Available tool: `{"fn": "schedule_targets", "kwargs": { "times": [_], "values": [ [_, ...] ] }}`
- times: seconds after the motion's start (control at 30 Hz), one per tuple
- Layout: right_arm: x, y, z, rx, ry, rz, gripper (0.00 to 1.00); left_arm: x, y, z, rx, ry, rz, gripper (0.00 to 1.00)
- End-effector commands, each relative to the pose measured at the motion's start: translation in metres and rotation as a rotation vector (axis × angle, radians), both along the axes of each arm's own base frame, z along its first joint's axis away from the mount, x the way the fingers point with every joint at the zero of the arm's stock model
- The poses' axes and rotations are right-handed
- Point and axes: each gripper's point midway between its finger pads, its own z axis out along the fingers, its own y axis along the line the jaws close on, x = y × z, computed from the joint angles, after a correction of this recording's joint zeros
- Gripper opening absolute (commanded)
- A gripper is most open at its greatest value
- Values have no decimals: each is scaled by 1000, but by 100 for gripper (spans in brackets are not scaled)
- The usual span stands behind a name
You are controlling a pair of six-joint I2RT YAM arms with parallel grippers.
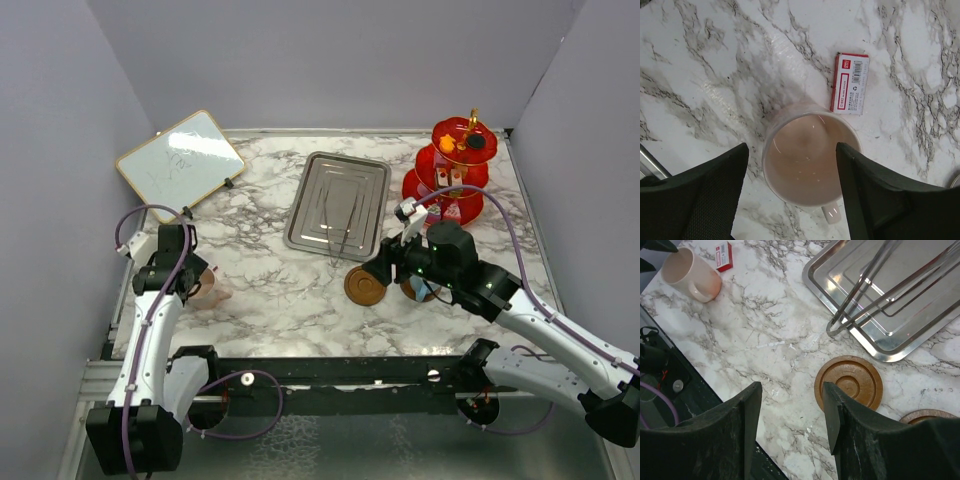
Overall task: Serve the afternoon tea
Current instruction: Move the cup to the center of the board.
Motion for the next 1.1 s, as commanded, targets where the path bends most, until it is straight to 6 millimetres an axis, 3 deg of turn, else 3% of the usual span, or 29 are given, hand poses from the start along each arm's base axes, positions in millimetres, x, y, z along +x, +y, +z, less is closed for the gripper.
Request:
{"fn": "schedule_targets", "kwargs": {
  "times": [0.0, 0.43, 0.57, 0.73, 0.9, 1.07],
  "values": [
    [2, -6, -4, -23, -10, -25, 53, -7, 5, -6, -21, -21, 111, 71],
    [4, -6, -7, -28, 9, -41, 53, -8, 0, -41, -45, 29, 106, 56],
    [5, -5, -7, -29, 15, -43, 53, -4, -10, -52, -90, 30, 58, 40],
    [6, -4, -7, -33, 22, -43, 53, 4, -17, -44, -107, -9, -7, 15],
    [4, -3, -13, -28, 42, -43, 53, 14, -25, -33, -125, -52, -91, 6],
    [3, 1, -15, -19, 52, -25, 53, 26, -45, -36, -195, -77, -203, 0]
  ]
}}
